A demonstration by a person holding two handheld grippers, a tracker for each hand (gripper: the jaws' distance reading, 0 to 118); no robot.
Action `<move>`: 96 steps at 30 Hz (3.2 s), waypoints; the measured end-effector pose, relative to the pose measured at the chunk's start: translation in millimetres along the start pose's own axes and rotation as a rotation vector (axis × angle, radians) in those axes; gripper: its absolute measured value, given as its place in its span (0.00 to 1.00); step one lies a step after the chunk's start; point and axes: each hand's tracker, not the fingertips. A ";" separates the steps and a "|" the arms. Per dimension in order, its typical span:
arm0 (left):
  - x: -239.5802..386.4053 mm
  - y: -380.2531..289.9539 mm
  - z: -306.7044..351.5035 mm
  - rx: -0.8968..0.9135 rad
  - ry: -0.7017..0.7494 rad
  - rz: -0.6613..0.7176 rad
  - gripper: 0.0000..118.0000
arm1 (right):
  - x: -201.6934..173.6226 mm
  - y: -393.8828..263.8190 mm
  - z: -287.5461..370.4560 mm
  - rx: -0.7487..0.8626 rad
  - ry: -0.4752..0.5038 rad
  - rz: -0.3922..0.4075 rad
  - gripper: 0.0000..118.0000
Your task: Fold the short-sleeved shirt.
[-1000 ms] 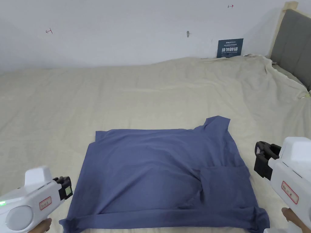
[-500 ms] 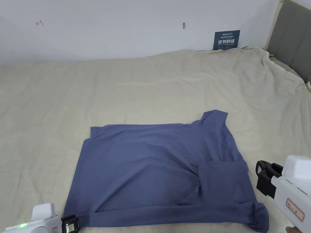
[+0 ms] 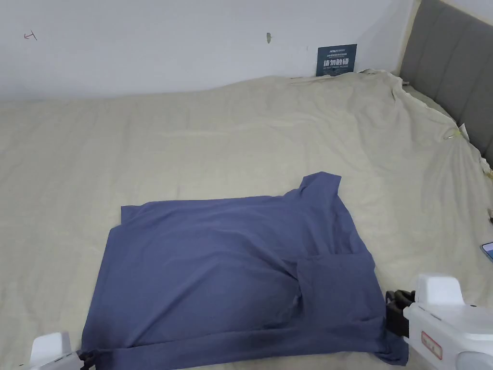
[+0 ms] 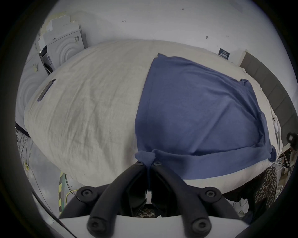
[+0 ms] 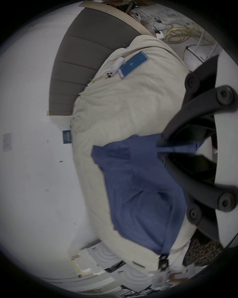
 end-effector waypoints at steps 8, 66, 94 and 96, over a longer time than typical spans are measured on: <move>-5.2 16.6 24.0 0.066 -0.026 0.013 0.00 | 2.8 -45.8 -58.2 -0.180 -0.084 0.029 0.81; 22.3 178.1 -111.1 -0.061 0.026 0.027 0.71 | -4.1 102.3 -176.8 -0.171 -0.052 -0.012 0.64; 30.3 78.4 75.2 0.390 -0.119 0.023 0.00 | -15.0 65.3 46.3 0.334 0.008 0.071 0.00; 30.1 71.7 71.5 0.378 -0.115 0.022 0.00 | -17.5 62.6 47.0 0.326 0.013 0.072 0.00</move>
